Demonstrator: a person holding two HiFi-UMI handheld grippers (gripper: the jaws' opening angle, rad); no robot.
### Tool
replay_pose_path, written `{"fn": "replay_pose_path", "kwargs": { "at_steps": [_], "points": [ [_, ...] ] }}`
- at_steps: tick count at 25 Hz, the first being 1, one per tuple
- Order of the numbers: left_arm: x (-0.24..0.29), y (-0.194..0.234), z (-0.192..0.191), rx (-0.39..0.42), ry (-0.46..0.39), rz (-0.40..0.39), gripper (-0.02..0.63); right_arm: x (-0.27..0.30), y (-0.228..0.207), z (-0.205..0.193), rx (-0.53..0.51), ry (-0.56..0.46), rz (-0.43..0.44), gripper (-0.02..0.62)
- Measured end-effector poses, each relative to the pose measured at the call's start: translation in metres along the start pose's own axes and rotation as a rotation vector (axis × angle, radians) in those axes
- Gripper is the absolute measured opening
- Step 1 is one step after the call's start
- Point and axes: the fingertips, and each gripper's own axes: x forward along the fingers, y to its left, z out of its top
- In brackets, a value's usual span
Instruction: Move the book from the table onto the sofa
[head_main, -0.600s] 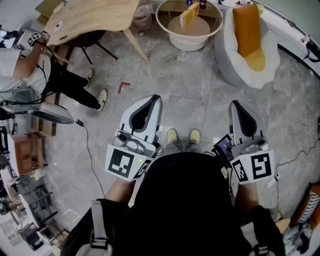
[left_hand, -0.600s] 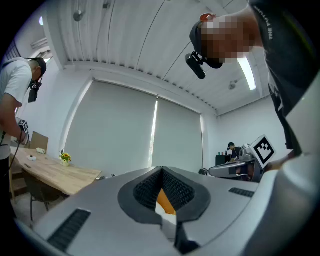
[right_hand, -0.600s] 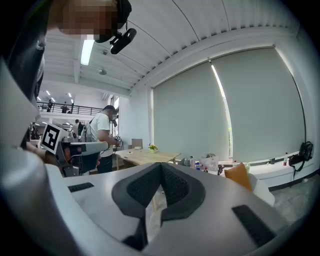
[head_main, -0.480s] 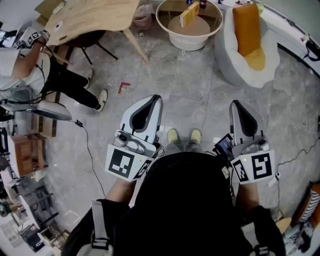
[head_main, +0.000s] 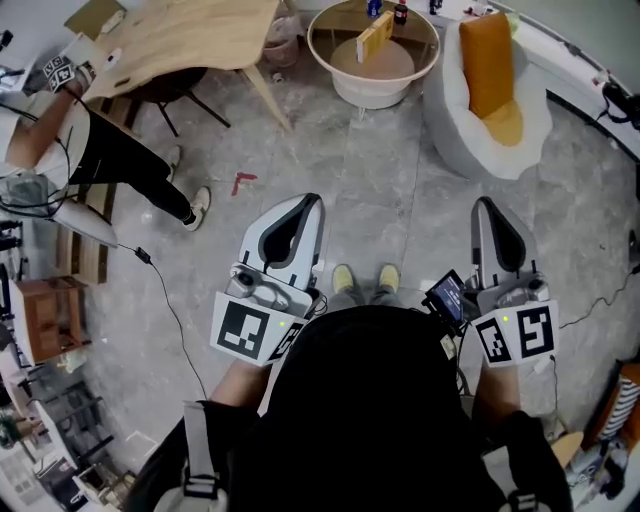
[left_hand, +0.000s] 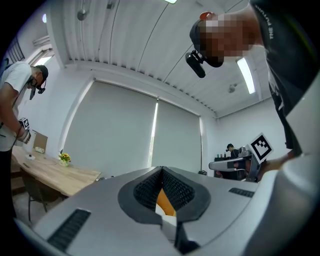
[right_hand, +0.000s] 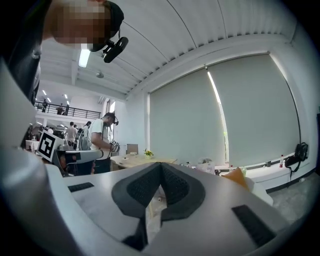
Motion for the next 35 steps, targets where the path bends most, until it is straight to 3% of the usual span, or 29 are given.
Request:
{"fn": "replay_pose_path", "kwargs": {
  "at_steps": [24, 35],
  "points": [
    [-0.049, 0.075, 0.003, -0.007, -0.023, -0.025, 0.003, 0.045, 0.095, -0.007, -0.098, 0.017, -0.012, 0.009],
    [-0.050, 0.079, 0.009, -0.006, -0.058, -0.025, 0.003, 0.046, 0.096, -0.001, -0.147, 0.014, -0.027, 0.009]
  ]
}}
